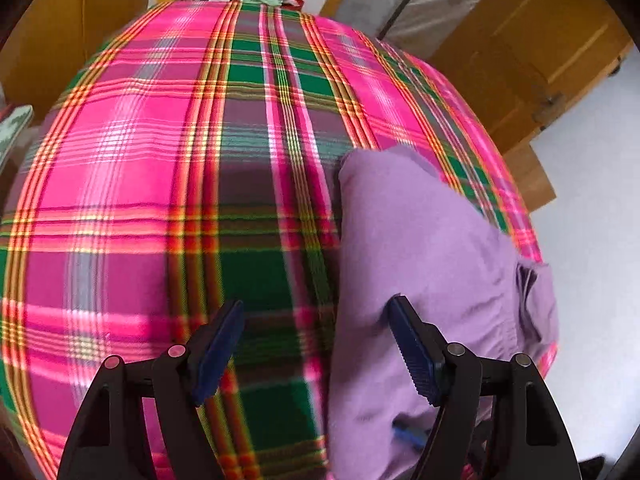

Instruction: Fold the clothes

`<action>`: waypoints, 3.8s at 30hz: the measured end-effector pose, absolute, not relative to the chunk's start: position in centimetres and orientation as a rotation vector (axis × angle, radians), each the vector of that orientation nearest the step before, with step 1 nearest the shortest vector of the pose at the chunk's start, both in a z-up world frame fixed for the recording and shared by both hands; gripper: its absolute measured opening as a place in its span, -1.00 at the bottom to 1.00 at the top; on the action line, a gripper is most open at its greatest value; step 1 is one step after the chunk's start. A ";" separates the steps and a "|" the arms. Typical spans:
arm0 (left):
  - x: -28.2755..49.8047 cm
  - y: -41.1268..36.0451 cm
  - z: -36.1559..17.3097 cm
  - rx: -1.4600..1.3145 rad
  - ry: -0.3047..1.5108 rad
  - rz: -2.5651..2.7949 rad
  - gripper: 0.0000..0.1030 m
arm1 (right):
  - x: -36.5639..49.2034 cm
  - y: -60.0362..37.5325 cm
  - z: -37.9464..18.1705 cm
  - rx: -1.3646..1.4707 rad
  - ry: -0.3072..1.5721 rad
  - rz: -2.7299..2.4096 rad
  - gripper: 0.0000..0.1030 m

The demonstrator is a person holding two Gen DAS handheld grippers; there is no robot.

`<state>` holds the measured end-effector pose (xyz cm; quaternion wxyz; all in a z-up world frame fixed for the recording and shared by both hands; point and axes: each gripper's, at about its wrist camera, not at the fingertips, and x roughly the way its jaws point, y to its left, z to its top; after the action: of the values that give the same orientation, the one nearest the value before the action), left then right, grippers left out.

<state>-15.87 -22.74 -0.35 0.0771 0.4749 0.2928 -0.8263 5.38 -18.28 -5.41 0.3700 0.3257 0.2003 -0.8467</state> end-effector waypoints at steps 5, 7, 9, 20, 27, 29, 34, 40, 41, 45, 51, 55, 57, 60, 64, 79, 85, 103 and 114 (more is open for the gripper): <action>-17.2 -23.5 -0.6 1.427 0.961 -2.503 0.49 | 5.0 -17.7 -5.5 0.842 0.474 -2.176 -0.32; -17.5 -23.6 -0.6 1.423 1.011 -2.500 0.49 | 4.9 -17.5 -5.5 0.843 0.462 -2.180 -0.45; -18.2 -23.6 -0.7 1.449 1.055 -2.528 0.49 | 4.7 -17.3 -5.5 0.844 0.449 -2.180 -0.56; -19.7 -23.1 -0.7 1.443 1.153 -2.547 0.46 | 4.5 -16.1 -5.6 0.821 0.409 -2.172 -0.79; -20.0 -23.6 -0.7 1.417 1.244 -2.519 -0.11 | 4.2 -15.0 -5.6 0.807 0.365 -2.180 -0.88; -20.2 -23.3 -0.2 1.430 1.183 -2.531 -0.31 | 4.1 -14.6 -5.4 0.795 0.353 -2.189 -0.89; -20.7 -23.0 0.4 1.451 1.114 -2.536 -0.47 | 4.0 -13.2 -4.9 0.761 0.301 -2.225 -0.90; -20.8 -23.1 1.0 1.446 1.107 -2.533 -0.47 | 3.4 -12.0 -3.8 0.717 0.211 -2.242 -0.90; -20.9 -23.0 1.1 1.445 1.104 -2.534 -0.47 | 3.7 -11.5 -3.5 0.708 0.193 -2.245 -0.90; -21.1 -22.8 1.9 1.426 1.101 -2.551 -0.56 | 5.6 -9.9 -2.4 0.665 0.135 -2.266 -0.90; -21.5 -21.9 3.0 1.408 1.054 -2.592 -0.56 | 6.5 -9.3 -0.6 0.619 0.111 -2.297 -0.90; -21.6 -22.4 2.2 1.430 1.043 -2.560 -0.56 | 4.2 -10.3 -1.4 0.663 0.106 -2.276 -0.89; -21.3 -22.9 1.6 1.434 1.058 -2.535 -0.56 | 4.2 -11.1 -1.8 0.693 0.126 -2.237 -0.85; -21.2 -23.6 0.8 1.455 1.067 -2.515 -0.56 | 4.6 -11.8 -2.2 0.720 0.158 -2.184 -0.78; -21.2 -23.9 0.2 1.484 1.061 -2.524 -0.56 | 5.5 -11.9 -2.4 0.717 0.166 -2.134 -0.18; -22.1 -24.2 -0.3 1.613 0.975 -2.546 -0.53 | 4.3 -17.1 -4.0 0.841 0.212 -2.166 0.02; -22.4 -24.5 -0.7 1.647 0.990 -2.551 -0.50 | 4.9 -19.6 -5.2 0.859 0.356 -2.251 0.03; -23.0 -24.3 -0.6 1.691 0.994 -2.551 -0.49 | 4.7 -19.0 -5.5 0.946 0.326 -2.348 -0.64; -23.4 -22.3 2.6 1.630 0.930 -2.537 -0.61 | 5.8 -14.6 -2.2 0.823 0.201 -2.406 -0.72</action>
<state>-23.44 -22.25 2.65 -0.0069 0.5166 0.2948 -0.8039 5.83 -14.62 -2.19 0.2911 0.3085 0.0755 -0.9024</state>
